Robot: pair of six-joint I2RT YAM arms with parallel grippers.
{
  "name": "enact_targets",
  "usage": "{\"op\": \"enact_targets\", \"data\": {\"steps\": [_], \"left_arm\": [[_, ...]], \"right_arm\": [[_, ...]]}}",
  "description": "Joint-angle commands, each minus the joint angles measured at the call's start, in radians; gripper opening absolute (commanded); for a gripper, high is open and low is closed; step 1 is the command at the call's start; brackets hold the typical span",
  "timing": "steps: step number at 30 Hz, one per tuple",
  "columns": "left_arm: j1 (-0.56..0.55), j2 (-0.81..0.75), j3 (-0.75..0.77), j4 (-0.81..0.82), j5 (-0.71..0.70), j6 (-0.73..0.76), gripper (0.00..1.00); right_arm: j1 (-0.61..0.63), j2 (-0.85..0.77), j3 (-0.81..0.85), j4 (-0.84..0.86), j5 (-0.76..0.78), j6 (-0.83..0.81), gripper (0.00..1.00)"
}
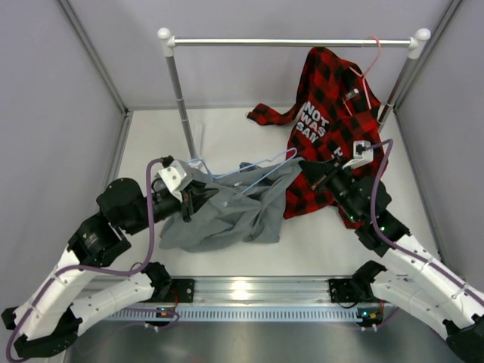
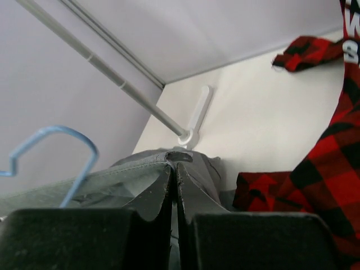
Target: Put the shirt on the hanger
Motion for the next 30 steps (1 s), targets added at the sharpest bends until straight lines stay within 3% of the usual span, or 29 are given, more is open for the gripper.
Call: {"op": "enact_targets", "data": {"steps": [1,9,15,19,22,26,30], "left_arm": [[0.000,-0.009,0.053,-0.008,0.023,0.057,0.00],[0.000,0.043,0.060,-0.045,-0.036,0.100,0.00],[0.000,0.094,0.049,-0.059,-0.082,0.101,0.00],[0.000,0.170,0.087,-0.047,-0.182,-0.016,0.00],[0.000,0.201,0.084,0.031,-0.159,-0.120,0.00],[0.000,0.213,0.047,0.311,-0.099,-0.226,0.00],[0.005,0.278,0.047,0.435,-0.135,-0.289,0.00]], "right_arm": [[-0.046,-0.014,0.111,-0.127,0.013,-0.089,0.00],[-0.046,0.025,0.299,-0.221,-0.021,-0.169,0.00],[-0.045,0.039,0.310,-0.204,-0.095,-0.215,0.00],[-0.002,0.043,0.260,-0.086,-0.254,-0.230,0.00],[0.105,0.037,0.194,-0.004,-0.233,-0.229,0.00],[0.240,0.060,0.024,0.213,-0.202,-0.126,0.00],[0.270,0.208,-0.041,0.348,-0.110,0.001,0.00]]}}
